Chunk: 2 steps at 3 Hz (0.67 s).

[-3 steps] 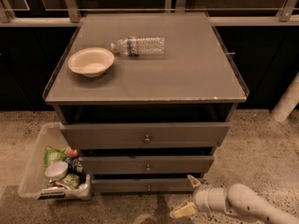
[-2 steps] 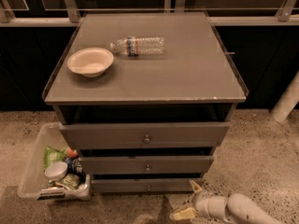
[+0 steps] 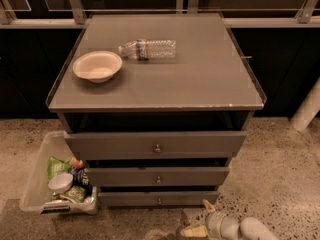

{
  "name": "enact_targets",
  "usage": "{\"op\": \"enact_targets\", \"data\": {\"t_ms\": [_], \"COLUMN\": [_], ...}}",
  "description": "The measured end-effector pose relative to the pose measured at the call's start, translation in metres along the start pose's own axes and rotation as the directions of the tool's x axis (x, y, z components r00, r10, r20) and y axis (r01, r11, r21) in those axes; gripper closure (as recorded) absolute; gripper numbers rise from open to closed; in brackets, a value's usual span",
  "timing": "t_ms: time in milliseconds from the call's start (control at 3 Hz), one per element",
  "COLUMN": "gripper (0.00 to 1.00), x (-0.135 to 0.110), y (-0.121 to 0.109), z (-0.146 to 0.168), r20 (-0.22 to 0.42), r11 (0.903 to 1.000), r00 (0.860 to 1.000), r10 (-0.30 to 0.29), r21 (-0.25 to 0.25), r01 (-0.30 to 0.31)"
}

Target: Open bottom drawer

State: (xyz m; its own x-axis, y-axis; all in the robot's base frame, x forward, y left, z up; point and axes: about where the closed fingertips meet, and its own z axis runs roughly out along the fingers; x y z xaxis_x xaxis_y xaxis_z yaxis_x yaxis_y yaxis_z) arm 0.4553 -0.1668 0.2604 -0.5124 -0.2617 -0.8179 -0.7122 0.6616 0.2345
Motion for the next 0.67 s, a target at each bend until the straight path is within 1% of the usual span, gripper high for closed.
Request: {"op": "enact_targets", "data": {"t_ms": [333,667], "gripper": [0.00,0.00], "x": [0.0025,-0.0003], "y": [-0.0050,-0.0074], "z": [0.0018,-0.0018], "r20": [0.004,0.034], "r11": [0.9999,0.9999], "r00": [1.000,0.999], "r10": [0.007,-0.005], "r21": [0.008,0.014], "r01": [-0.007,0.005]}}
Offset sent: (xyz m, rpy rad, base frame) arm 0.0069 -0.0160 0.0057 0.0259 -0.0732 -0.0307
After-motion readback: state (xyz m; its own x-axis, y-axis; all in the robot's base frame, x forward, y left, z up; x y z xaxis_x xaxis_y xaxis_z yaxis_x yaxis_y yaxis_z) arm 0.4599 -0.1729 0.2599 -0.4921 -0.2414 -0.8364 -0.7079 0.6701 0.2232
